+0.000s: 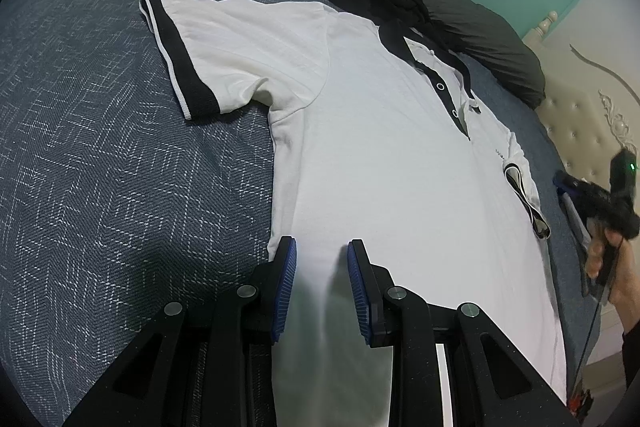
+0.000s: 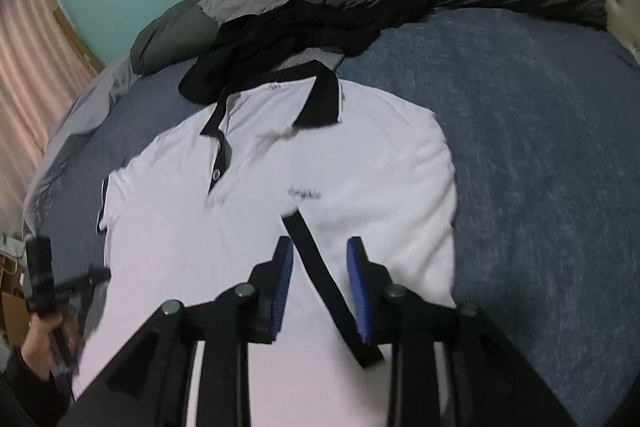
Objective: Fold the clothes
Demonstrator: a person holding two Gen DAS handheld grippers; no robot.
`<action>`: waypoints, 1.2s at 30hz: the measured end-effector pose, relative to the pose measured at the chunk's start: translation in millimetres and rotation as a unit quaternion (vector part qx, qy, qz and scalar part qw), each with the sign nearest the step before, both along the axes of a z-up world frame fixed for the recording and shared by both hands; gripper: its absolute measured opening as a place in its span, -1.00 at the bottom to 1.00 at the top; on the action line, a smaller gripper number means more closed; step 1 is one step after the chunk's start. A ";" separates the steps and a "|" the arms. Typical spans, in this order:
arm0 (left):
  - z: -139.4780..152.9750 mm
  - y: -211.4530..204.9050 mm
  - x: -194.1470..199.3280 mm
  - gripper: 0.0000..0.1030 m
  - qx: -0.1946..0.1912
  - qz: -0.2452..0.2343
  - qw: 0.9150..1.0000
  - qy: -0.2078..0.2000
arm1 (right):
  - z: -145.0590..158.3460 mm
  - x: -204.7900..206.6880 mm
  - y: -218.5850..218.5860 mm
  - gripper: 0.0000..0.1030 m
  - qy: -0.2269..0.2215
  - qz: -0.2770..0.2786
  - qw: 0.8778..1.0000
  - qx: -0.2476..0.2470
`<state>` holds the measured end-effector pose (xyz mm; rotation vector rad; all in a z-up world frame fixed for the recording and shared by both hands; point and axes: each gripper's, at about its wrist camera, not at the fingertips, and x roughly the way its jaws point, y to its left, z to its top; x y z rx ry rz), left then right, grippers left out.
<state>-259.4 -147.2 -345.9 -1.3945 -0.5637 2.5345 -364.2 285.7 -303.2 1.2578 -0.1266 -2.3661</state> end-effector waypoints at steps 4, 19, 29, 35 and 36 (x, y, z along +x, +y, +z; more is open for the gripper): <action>-0.4 -0.1 -0.5 -0.43 -0.001 -0.001 1.000 0.000 | -14.0 -20.2 -28.0 -0.46 -0.012 -0.014 0.999 0.035; -0.9 -0.1 -2.1 -0.41 0.004 -0.003 1.000 -0.001 | -51.3 -23.3 -54.2 -0.72 -0.054 0.017 0.998 0.018; -1.6 -0.9 -1.7 -0.40 0.003 -0.006 1.000 0.000 | 2.2 -65.2 21.0 -0.64 0.015 -0.146 0.989 -0.024; -1.6 0.3 -0.6 -0.39 -0.001 -0.010 1.000 0.001 | -8.1 -103.8 30.9 -0.45 -0.016 -0.178 0.984 -0.010; -1.6 0.5 -0.6 -0.39 -0.002 -0.011 1.000 0.001 | -10.2 -109.5 29.9 -0.45 -0.020 -0.177 0.984 -0.007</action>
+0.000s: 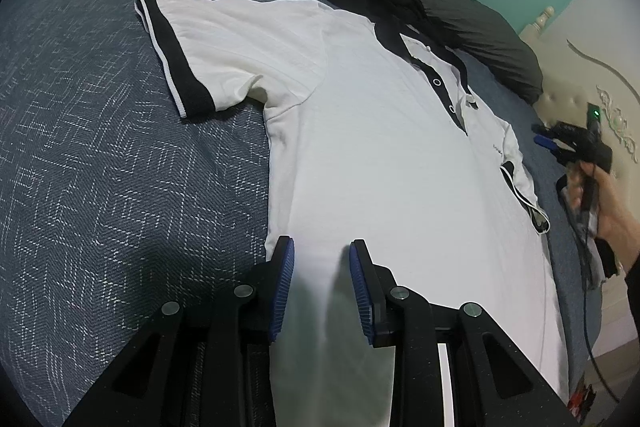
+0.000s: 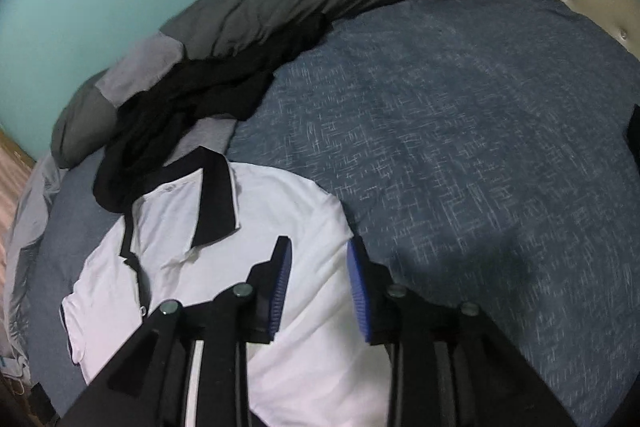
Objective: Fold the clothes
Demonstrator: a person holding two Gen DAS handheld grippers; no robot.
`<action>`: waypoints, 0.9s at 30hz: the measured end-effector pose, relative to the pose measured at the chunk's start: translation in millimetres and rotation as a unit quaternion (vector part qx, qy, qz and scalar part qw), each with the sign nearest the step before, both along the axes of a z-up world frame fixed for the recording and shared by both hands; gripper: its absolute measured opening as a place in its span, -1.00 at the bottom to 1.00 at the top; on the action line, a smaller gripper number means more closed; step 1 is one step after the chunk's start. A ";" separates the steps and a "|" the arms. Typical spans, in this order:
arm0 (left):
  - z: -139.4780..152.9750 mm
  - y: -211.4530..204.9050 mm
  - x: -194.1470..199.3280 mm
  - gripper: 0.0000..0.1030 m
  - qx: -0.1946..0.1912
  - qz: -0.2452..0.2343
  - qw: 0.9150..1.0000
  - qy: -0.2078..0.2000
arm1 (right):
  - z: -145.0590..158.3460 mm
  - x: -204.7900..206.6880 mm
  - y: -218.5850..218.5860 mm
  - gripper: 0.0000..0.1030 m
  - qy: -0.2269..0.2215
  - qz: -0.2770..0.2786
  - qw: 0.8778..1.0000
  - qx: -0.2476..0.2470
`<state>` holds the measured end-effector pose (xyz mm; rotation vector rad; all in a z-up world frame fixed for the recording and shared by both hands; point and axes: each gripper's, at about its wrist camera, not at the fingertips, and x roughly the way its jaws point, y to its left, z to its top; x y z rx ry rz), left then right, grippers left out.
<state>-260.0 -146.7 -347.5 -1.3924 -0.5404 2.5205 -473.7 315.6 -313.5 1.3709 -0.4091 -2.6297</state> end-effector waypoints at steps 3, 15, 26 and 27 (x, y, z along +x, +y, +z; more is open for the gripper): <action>-0.1 0.6 -0.3 -0.39 -0.002 -0.002 1.000 -0.001 | -8.2 -20.0 -5.4 -0.25 -0.018 0.003 1.000 0.010; -0.7 7.2 -0.2 -0.31 -0.019 -0.012 1.000 0.004 | -42.0 -70.3 -28.1 -0.74 -0.059 0.016 0.993 0.098; -0.5 10.7 1.6 -0.30 -0.025 -0.013 1.000 0.005 | -51.0 -90.1 -31.8 -0.93 -0.046 -0.005 0.986 0.158; -0.4 11.1 1.8 -0.30 -0.026 -0.013 1.000 0.005 | -51.6 -92.4 -32.0 -0.93 -0.046 -0.006 0.986 0.159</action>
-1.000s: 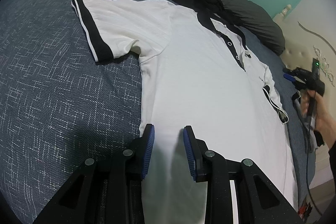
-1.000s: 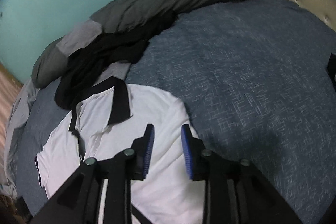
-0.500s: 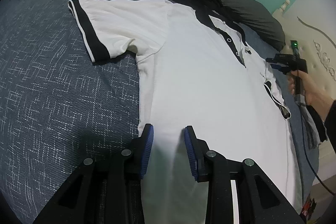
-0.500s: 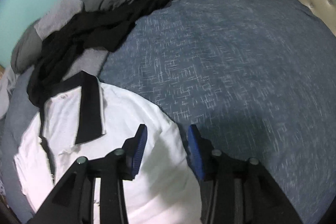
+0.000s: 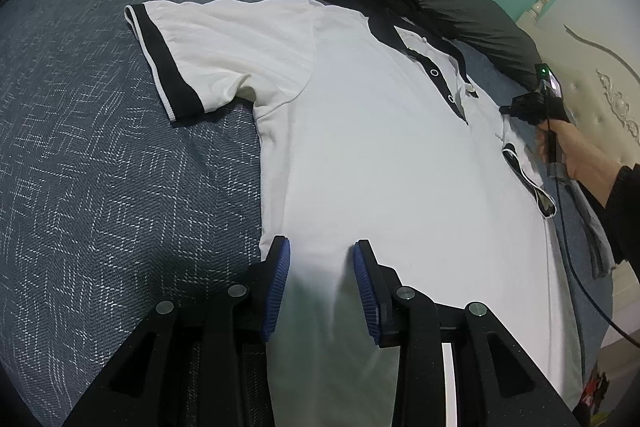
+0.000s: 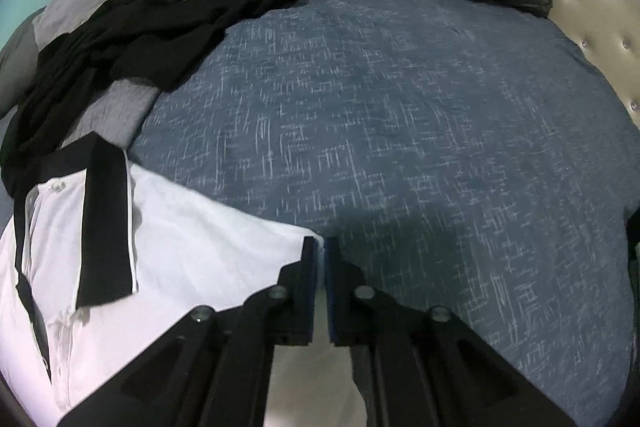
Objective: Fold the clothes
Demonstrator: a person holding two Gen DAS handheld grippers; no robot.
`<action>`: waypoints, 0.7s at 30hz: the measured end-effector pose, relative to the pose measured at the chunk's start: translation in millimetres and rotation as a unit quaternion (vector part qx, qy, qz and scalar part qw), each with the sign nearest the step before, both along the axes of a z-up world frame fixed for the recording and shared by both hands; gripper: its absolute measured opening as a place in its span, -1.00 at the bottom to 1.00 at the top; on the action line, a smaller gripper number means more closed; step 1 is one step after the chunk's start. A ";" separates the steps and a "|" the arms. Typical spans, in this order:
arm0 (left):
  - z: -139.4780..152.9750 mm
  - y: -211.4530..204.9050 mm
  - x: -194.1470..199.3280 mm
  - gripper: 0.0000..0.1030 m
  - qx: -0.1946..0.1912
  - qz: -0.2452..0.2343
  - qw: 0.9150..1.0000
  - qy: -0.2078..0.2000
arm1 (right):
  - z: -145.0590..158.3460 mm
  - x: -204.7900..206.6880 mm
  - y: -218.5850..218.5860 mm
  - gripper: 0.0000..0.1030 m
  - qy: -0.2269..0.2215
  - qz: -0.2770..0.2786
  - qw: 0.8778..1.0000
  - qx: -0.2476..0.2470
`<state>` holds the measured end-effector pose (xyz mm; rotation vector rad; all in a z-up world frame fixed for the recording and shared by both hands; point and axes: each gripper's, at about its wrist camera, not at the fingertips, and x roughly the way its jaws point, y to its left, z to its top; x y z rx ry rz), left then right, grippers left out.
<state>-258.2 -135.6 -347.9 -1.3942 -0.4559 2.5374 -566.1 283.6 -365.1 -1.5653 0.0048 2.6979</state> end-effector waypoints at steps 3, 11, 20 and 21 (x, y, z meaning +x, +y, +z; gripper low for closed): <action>-0.4 0.7 -0.4 -0.29 -0.002 -0.001 1.000 0.000 | -1.1 -6.0 1.2 -0.93 0.001 -0.003 1.000 -0.010; -1.4 1.3 -2.3 -0.27 -0.004 -0.003 1.000 0.000 | 12.8 -7.6 32.1 -0.73 0.022 -0.043 0.993 -0.105; -0.1 3.6 -4.2 -0.26 -0.009 -0.003 1.000 0.000 | 43.1 81.9 92.5 -0.37 0.046 -0.029 0.980 -0.193; 0.0 4.2 -4.2 -0.26 -0.010 -0.004 1.000 0.000 | 40.7 98.5 97.7 -0.37 0.042 -0.025 0.979 -0.198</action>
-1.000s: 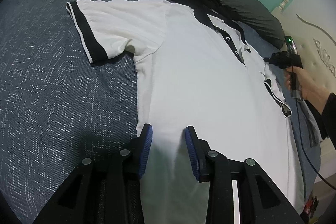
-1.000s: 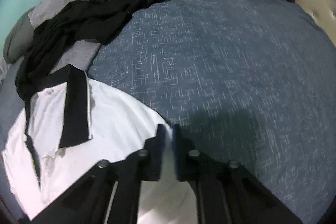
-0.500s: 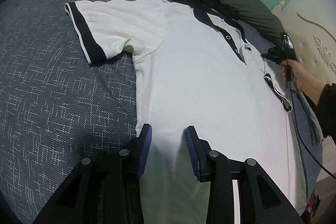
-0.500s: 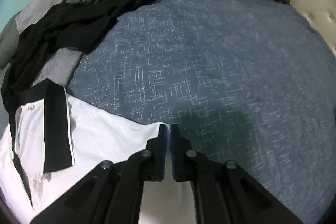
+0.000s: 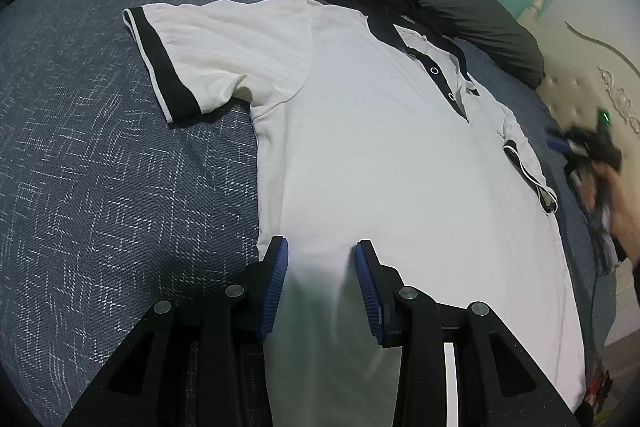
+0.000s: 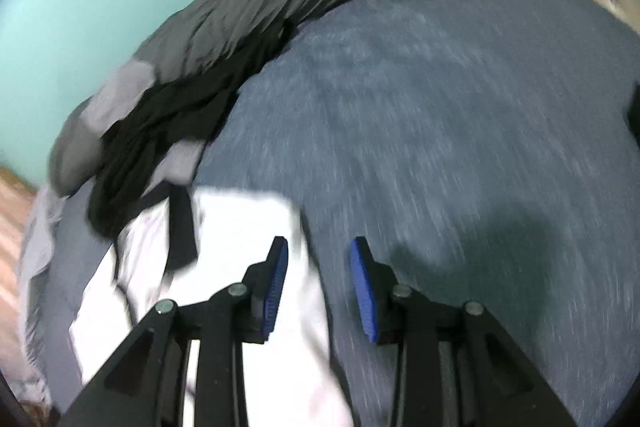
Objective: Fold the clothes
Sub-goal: 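Move the right gripper back toward the folded sleeve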
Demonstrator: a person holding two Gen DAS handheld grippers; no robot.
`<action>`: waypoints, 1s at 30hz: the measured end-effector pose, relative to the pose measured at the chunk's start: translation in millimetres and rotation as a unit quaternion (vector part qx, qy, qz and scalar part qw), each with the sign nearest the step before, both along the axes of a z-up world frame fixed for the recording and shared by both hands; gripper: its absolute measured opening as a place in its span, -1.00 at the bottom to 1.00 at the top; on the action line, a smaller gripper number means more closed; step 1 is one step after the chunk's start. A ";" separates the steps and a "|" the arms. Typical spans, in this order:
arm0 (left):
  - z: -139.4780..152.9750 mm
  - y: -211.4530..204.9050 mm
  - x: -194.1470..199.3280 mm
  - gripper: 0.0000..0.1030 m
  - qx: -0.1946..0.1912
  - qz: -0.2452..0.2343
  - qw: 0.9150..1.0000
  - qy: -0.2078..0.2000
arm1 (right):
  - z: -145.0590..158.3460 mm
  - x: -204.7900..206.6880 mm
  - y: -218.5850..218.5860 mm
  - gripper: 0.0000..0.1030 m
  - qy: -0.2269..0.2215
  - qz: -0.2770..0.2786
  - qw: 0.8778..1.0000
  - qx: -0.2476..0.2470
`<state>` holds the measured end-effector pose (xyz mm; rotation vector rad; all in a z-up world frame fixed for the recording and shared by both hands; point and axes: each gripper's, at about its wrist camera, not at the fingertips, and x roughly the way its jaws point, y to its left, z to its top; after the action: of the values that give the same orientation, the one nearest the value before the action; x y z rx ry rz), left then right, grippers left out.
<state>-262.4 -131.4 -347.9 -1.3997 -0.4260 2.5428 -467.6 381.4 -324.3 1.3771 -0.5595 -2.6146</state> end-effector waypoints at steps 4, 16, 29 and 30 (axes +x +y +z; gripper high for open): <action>-0.2 0.4 0.8 -0.25 -0.002 0.002 1.000 0.000 | -14.4 57.8 13.8 -0.37 -0.010 0.018 1.000 -0.016; -0.5 0.1 2.9 -0.24 -0.004 0.003 1.000 0.000 | -55.1 105.9 2.2 -0.78 -0.030 0.032 0.998 -0.040; 0.1 0.5 4.9 -0.24 -0.004 0.003 1.000 0.001 | -57.5 130.5 1.3 -0.89 -0.009 0.014 1.000 -0.026; 0.3 0.5 4.9 -0.24 -0.004 0.003 1.000 0.001 | -56.0 131.3 2.8 -0.89 -0.007 0.013 1.000 -0.024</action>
<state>-257.6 -130.9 -347.7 -1.4007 -0.4199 2.5528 -336.3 384.1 -380.3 1.3784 -0.5978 -2.5553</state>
